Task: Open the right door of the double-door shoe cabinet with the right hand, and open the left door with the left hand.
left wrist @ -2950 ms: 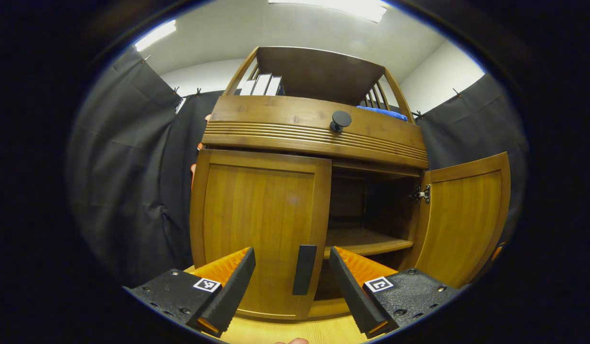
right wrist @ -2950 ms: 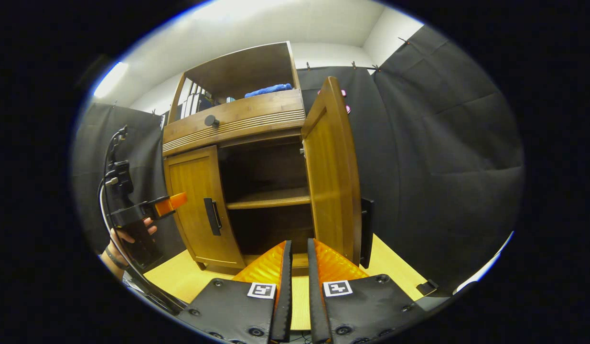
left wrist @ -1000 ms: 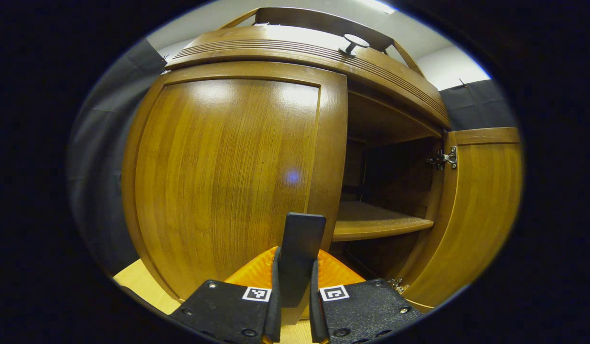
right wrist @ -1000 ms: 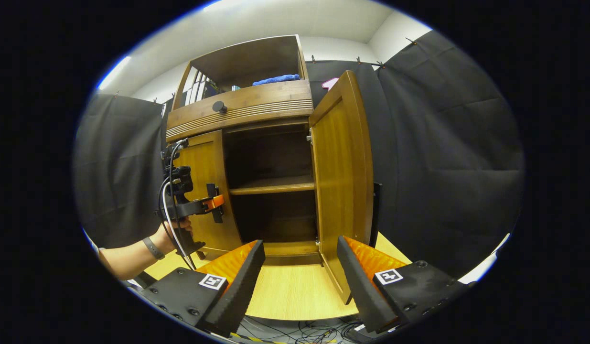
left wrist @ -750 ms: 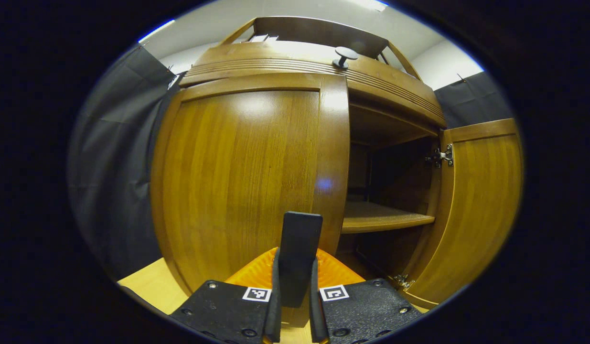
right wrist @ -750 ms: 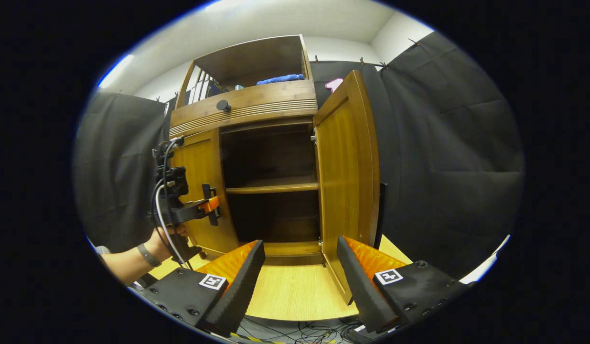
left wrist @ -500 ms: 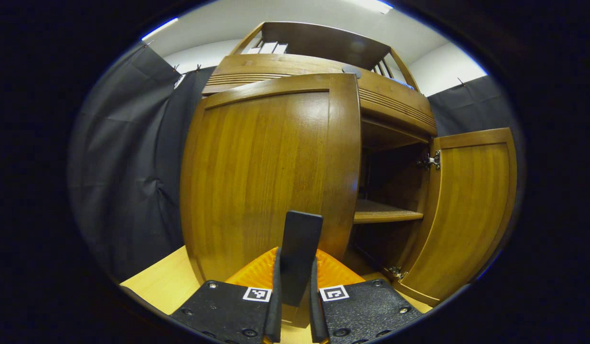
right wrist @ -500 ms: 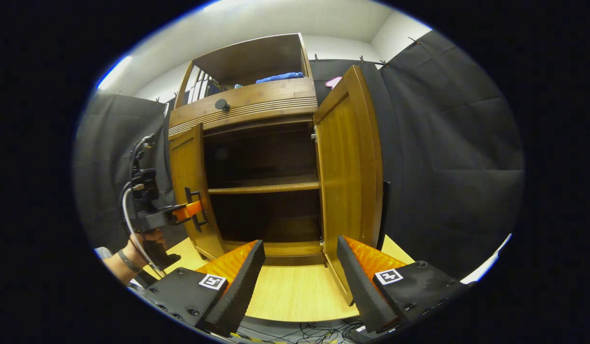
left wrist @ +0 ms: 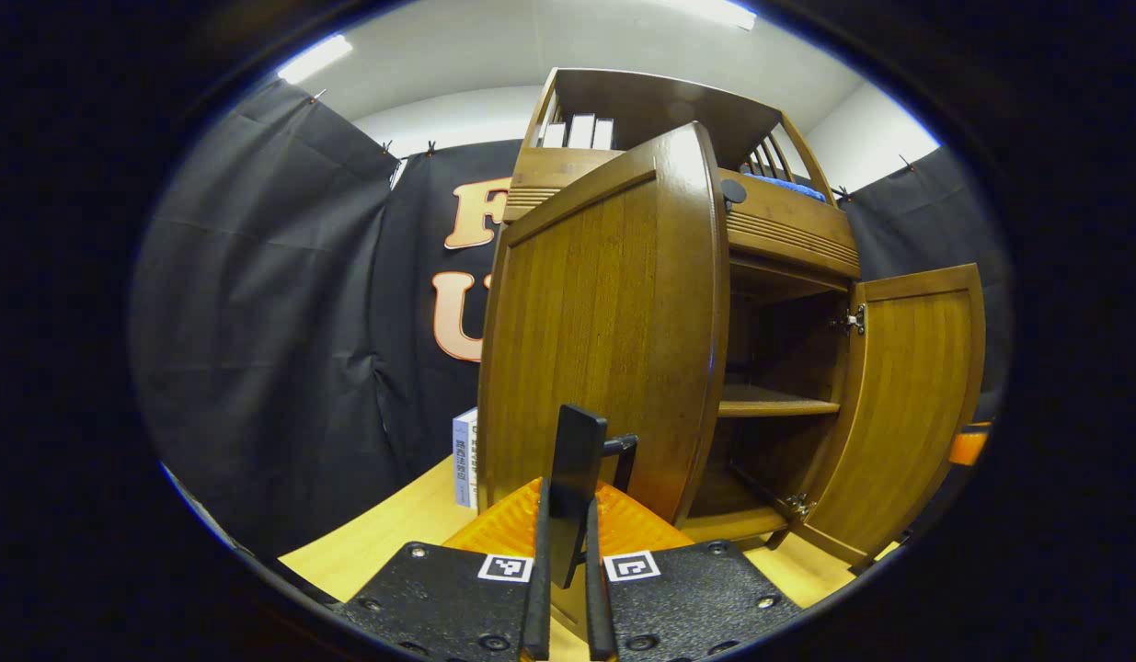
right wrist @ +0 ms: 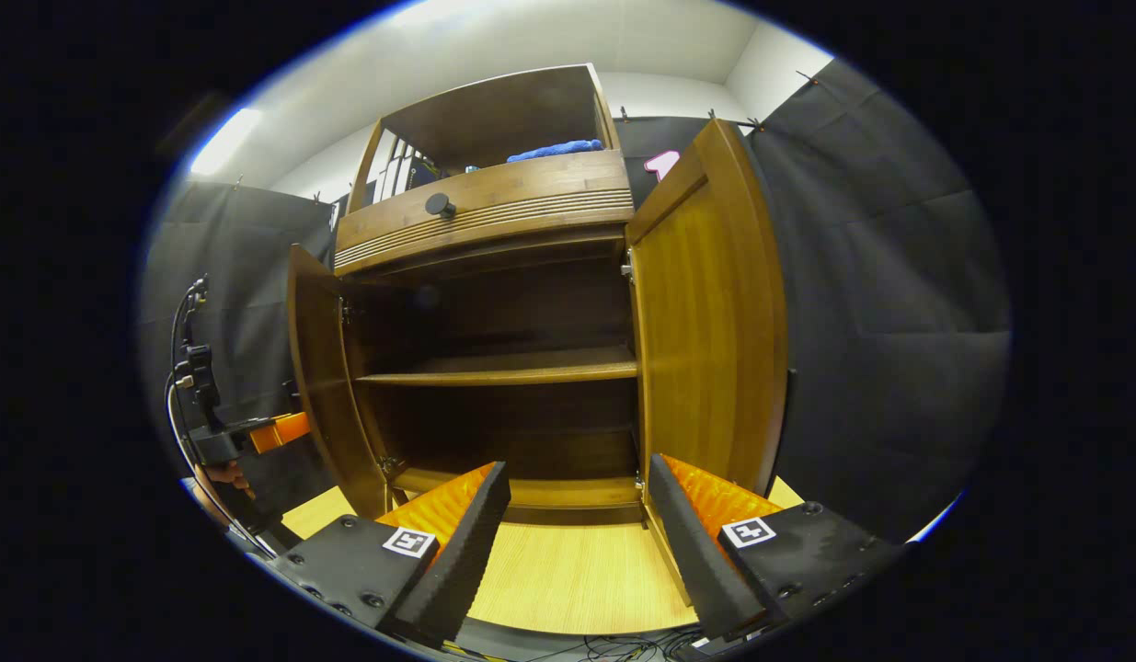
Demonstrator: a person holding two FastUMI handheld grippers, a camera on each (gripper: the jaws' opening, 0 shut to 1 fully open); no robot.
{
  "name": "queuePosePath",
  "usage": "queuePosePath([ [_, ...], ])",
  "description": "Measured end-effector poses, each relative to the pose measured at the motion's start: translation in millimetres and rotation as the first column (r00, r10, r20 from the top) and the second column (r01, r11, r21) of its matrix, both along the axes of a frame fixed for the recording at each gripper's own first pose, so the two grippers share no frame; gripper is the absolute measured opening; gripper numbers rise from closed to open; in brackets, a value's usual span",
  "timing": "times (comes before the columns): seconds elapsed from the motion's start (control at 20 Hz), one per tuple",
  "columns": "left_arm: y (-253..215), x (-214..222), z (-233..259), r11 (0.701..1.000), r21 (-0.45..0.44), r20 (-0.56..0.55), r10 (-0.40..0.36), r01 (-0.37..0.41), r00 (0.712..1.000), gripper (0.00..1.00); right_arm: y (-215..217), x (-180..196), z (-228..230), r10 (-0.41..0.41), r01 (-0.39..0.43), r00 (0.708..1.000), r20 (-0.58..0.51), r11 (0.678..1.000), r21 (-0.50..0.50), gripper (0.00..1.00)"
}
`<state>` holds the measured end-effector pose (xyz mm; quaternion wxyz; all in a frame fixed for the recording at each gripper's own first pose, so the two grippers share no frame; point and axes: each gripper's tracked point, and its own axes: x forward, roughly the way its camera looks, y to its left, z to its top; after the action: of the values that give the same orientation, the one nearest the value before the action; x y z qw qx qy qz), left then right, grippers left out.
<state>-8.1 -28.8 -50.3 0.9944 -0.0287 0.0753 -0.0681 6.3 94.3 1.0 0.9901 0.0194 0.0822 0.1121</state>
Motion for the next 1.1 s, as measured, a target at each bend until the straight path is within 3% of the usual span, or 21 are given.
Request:
queuePosePath([
  [0.25, 36.5, -5.6, 5.8, 0.995, -0.089, -0.009, 0.045, -0.045, 0.999, 0.11, 18.4, 7.9, -2.2, 0.029, -0.029, 1.000, 0.000, 1.000, 0.007, 0.89],
  [0.45, 63.8, -10.0, 4.8, 0.992, -0.104, -0.002, 0.070, -0.070, 0.998, 0.05, 27.8, 14.6, -8.8, 0.050, -0.050, 0.999, 0.001, 0.999, 0.002, 0.89],
  [0.5, 70.2, -10.0, 5.7, 0.990, -0.125, -0.006, 0.071, -0.072, 0.997, 0.07, 31.2, 16.9, -9.1, 0.055, -0.055, 0.998, -0.001, 0.998, 0.001, 0.98],
  [0.6, 85.8, -9.3, 5.0, 0.985, -0.153, -0.009, 0.083, -0.084, 0.996, 0.06, 39.2, 18.4, -7.0, 0.067, -0.067, 0.998, 0.005, 0.998, 0.002, 1.00],
  [0.9, 116.2, -4.2, 4.0, 0.985, -0.168, -0.012, -0.031, 0.028, 0.999, 0.05, 59.4, 24.9, -4.5, 0.085, -0.085, 0.996, 0.020, 0.996, 0.009, 0.98],
  [0.95, 119.9, -2.1, 2.9, 0.985, -0.167, -0.013, -0.053, 0.050, 0.999, 0.05, 62.9, 23.9, -6.5, 0.088, -0.088, 0.996, 0.017, 0.996, 0.013, 0.89],
  [1.0, 122.7, -0.2, 2.6, 0.985, -0.156, -0.012, -0.079, 0.076, 0.997, 0.05, 66.0, 24.1, -8.3, 0.093, -0.093, 0.996, 0.013, 0.996, 0.015, 0.98],
  [1.1, 126.5, 3.5, 2.1, 0.985, -0.121, -0.008, -0.125, 0.123, 0.992, 0.06, 70.7, 23.3, -9.9, 0.097, -0.098, 0.995, 0.008, 0.995, 0.011, 0.98],
])
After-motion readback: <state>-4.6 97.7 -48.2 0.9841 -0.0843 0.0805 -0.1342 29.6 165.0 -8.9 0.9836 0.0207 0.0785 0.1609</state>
